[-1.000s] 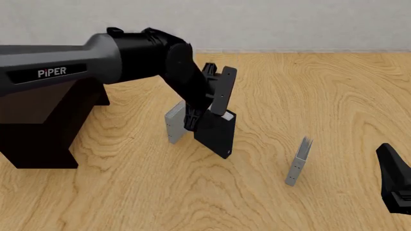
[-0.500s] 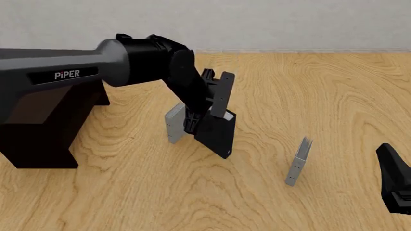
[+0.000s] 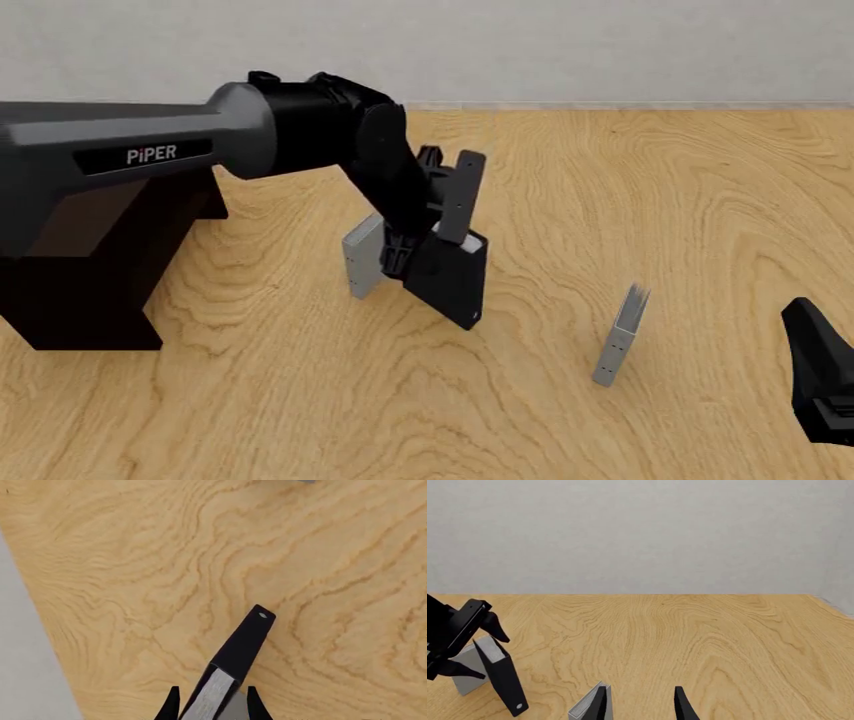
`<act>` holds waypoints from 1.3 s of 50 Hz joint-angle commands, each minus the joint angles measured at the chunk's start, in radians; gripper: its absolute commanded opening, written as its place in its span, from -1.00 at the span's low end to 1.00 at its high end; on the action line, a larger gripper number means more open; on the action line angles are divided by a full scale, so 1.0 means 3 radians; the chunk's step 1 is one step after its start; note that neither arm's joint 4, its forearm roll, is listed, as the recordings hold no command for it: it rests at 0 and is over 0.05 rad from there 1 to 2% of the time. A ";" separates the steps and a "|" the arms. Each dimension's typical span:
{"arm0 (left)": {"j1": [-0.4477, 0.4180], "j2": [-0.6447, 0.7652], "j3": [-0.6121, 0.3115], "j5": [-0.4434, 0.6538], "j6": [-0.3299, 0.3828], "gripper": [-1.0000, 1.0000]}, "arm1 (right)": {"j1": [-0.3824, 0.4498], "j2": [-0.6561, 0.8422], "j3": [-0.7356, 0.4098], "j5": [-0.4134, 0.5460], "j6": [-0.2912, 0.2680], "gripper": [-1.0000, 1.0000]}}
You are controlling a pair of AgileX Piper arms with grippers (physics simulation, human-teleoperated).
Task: Pick up the book in the middle and place it on the cabinet shelf.
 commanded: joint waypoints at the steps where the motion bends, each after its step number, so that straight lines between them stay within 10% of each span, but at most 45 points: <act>1: 0.0047 0.0047 -0.0014 0.0125 0.0064 1.00 | 0.0000 0.0000 0.0000 0.0000 0.0002 1.00; 7: -0.0020 0.0003 -0.0057 0.0228 -0.0006 1.00 | 0.0000 0.0000 0.0000 0.0000 0.0000 1.00; 8: -0.0037 -0.0018 -0.0054 0.0236 -0.0002 -1.00 | 0.0000 0.0000 0.0000 0.0000 0.0000 1.00; 32: 0.0161 -0.0078 -0.0071 -0.0094 0.0399 -1.00 | 0.0001 0.0000 0.0000 0.0000 0.0000 1.00; 65: -0.0235 -0.0773 0.0492 -0.0494 0.0313 -1.00 | 0.0000 0.0000 0.0000 0.0000 0.0000 1.00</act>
